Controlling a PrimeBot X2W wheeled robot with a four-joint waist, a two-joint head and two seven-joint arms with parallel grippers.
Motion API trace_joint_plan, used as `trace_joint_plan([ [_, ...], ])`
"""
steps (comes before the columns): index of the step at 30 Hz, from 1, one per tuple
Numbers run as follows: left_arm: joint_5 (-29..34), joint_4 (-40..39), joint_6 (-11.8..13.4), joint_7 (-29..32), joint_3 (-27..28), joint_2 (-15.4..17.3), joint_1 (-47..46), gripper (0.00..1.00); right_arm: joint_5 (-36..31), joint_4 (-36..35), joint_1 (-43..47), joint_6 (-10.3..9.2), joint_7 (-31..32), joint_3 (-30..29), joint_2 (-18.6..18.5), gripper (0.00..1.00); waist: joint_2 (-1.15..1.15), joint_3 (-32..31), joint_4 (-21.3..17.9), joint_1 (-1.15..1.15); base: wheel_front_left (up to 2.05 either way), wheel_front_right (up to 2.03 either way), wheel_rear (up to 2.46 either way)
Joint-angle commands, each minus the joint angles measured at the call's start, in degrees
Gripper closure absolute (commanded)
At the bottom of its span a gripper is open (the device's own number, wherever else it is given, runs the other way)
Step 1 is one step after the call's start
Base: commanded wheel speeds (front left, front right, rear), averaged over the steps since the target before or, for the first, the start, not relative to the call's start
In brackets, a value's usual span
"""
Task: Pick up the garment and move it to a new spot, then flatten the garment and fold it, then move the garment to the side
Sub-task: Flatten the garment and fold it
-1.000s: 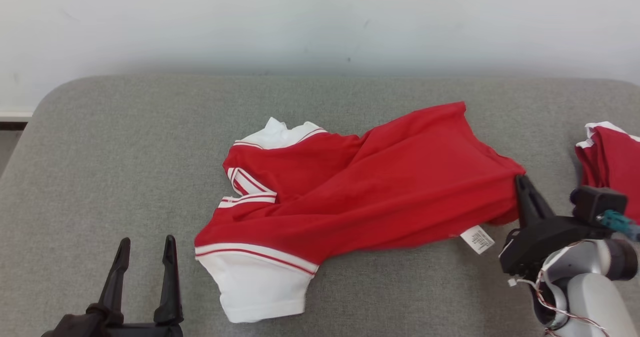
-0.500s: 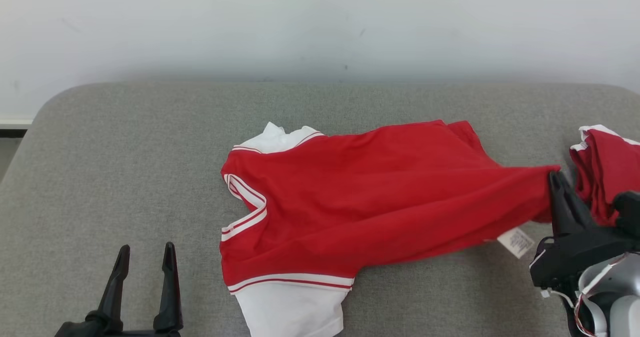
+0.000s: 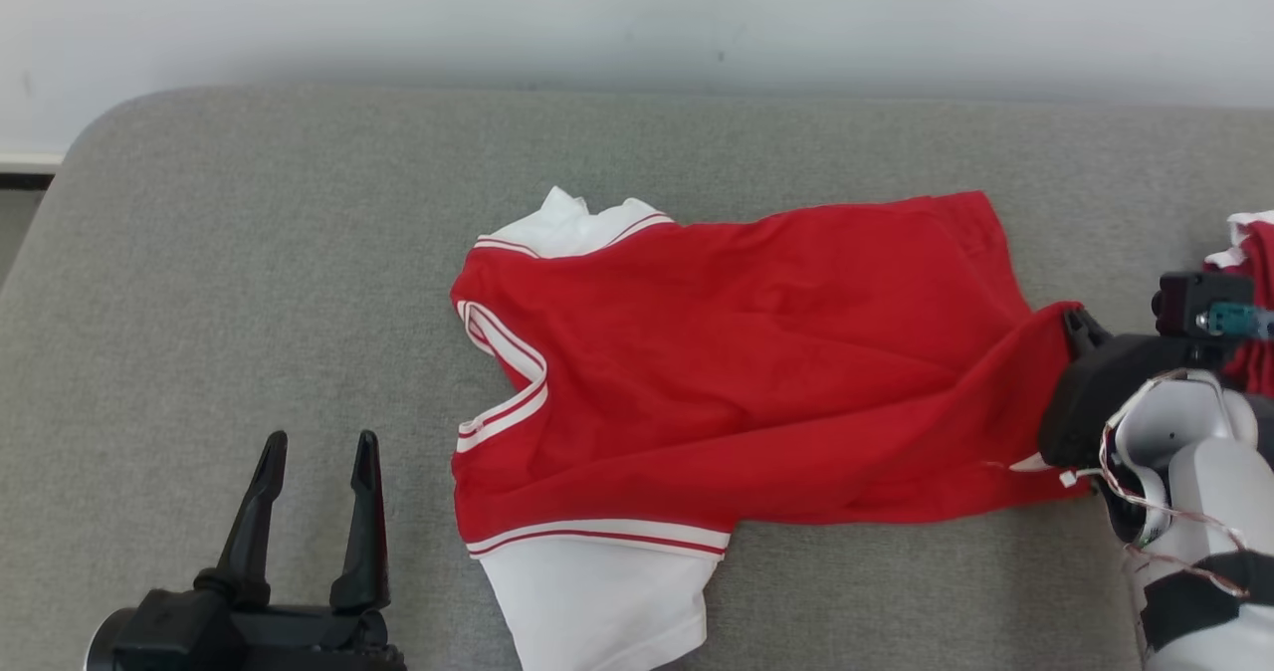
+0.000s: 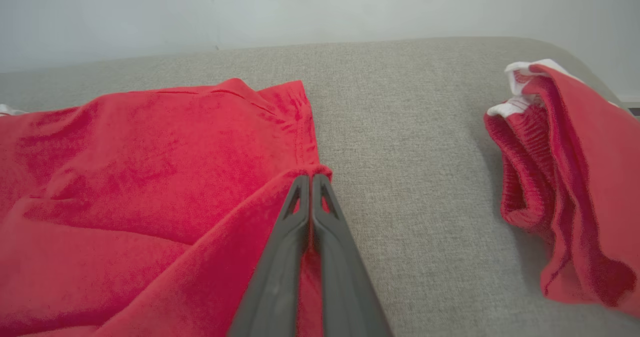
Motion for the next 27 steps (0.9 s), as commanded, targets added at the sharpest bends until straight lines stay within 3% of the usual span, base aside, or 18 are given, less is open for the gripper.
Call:
trace_joint_plan([
  [1, 0.0, 0.1, -0.1, 0.0, 0.0, 0.0, -0.9, 0.0, -1.5, 2.4, -1.6, -0.17, -0.8, -0.2, -0.7, 1.0, -0.01, 2.0, 1.8, 0.0, 0.0, 0.0, 0.0],
  [2, -0.1, 0.2, -0.1, 0.0, -0.2, 0.0, -1.2, 0.0, -2.4, 4.5, -2.9, -0.17, -1.4, -0.3, -0.8, 0.62, -0.01, 2.3, 2.0, 0.0, 0.0, 0.0, 0.0],
  [3, -0.2, 0.3, -0.1, 0.0, -0.3, 0.0, -1.5, 0.0, -3.0, 6.3, -4.0, -0.17, -1.9, -0.5, -0.9, 0.0, -0.01, 2.5, 2.3, 0.0, 0.0, 0.0, 0.0],
  [7, -0.3, 0.8, 0.2, 0.0, -0.5, 0.0, -2.0, 0.0, -5.4, 10.5, -6.5, -0.17, -4.4, -0.5, -1.7, 0.0, -0.01, 2.6, 2.5, 0.0, 0.0, 0.0, 0.0],
  [12, -0.5, 1.4, 0.8, 0.0, 0.0, 0.0, -1.5, 0.0, -8.8, 12.2, -7.7, -0.17, -12.3, -0.3, -2.4, 0.0, -0.01, 1.2, 1.6, 0.0, 0.0, 0.0, 0.0],
  [18, -0.6, 1.9, 1.5, 0.0, 1.6, 0.0, 0.6, 0.0, -7.4, 8.7, -3.6, -0.17, -22.6, 2.9, -1.7, 0.0, -0.01, -1.9, -1.0, 0.0, 0.0, 0.0, 0.0],
  [27, -0.3, 3.5, 2.6, 0.0, 3.8, 0.0, 4.3, 0.0, -2.6, -0.3, 8.4, -0.17, -30.0, 10.3, -1.1, 0.0, -0.01, -6.4, -5.3, 0.0, 0.0, 0.0, 0.0],
])
